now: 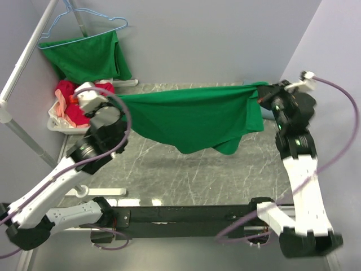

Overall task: Fold and stack the t-shirts
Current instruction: Flatten the tshirt out

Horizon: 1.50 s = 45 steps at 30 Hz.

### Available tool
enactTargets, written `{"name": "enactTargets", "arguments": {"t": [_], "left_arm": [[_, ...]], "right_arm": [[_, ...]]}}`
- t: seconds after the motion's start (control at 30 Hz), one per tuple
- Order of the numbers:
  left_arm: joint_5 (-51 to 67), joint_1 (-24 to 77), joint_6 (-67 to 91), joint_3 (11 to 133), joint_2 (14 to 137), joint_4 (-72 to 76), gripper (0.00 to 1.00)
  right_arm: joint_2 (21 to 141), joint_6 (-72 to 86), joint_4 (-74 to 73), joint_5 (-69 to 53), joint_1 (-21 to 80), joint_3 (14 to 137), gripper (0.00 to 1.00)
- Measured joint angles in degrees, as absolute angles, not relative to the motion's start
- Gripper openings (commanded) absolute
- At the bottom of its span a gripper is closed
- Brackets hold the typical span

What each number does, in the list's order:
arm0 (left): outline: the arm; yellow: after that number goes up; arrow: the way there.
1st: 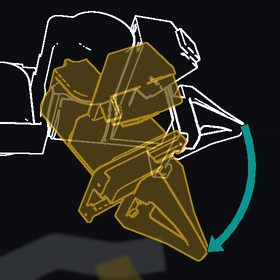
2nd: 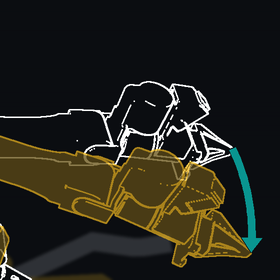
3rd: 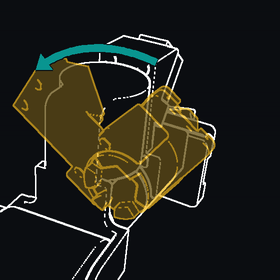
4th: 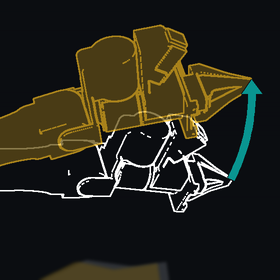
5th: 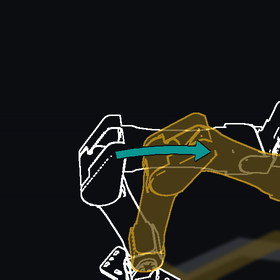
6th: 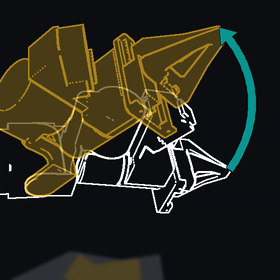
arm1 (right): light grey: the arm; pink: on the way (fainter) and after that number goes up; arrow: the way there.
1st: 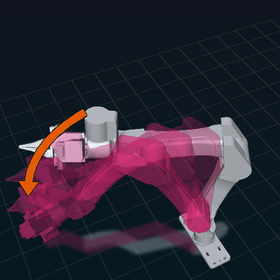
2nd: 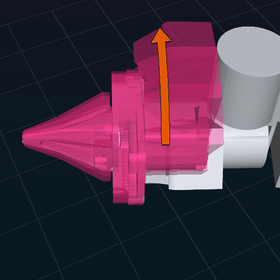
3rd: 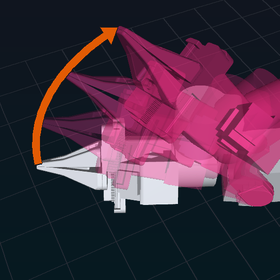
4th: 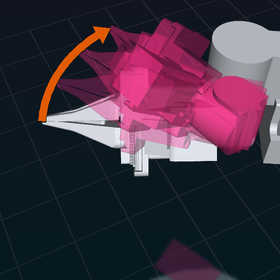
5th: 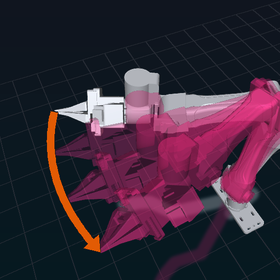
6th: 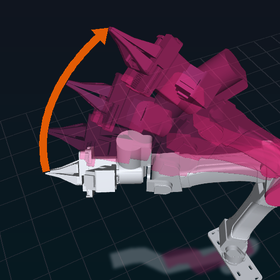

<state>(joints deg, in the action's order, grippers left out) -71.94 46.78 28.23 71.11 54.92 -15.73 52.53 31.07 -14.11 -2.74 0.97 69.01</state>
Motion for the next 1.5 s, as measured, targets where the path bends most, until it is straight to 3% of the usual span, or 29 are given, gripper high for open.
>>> {"name": "enactTargets", "arguments": {"t": [0.3, 0.6, 0.9, 1.1, 1.27, 1.5], "left_arm": [[-66.4, 34.7, 29.5, 72.5, 69.4, -16.3, 0.01], [-56.0, 30.2, 36.9, 72.8, 73.3, -21.8, 0.01], [-40.6, 31.2, 49.3, 53.3, 63.8, -24.5, 0.01], [-37.0, 37.9, 58.5, 44.8, 66.3, -31.2, 0.01], [-40.2, 39.8, 62.9, 47.4, 65.4, -36.0, 0.01], [-48.0, 39.8, 63.5, 58.3, 57.5, -40.3, 0.01]], "right_arm": [[71.9, 34.9, -9.2, -6.2, -0.1, 67.8, 0.00], [77.4, 36.3, -5.8, -9.3, -2.2, 68.3, 0.00], [80.9, 37.9, -5.9, -10.3, -4.9, 59.5, 0.00], [88.2, 39.6, -9.5, -10.9, -6.1, 56.4, 0.00], [86.4, 40.0, -10.2, -11.0, -6.3, 56.4, 0.00], [74.3, 39.6, -10.7, -11.5, -6.3, 58.0, 0.00]]}}
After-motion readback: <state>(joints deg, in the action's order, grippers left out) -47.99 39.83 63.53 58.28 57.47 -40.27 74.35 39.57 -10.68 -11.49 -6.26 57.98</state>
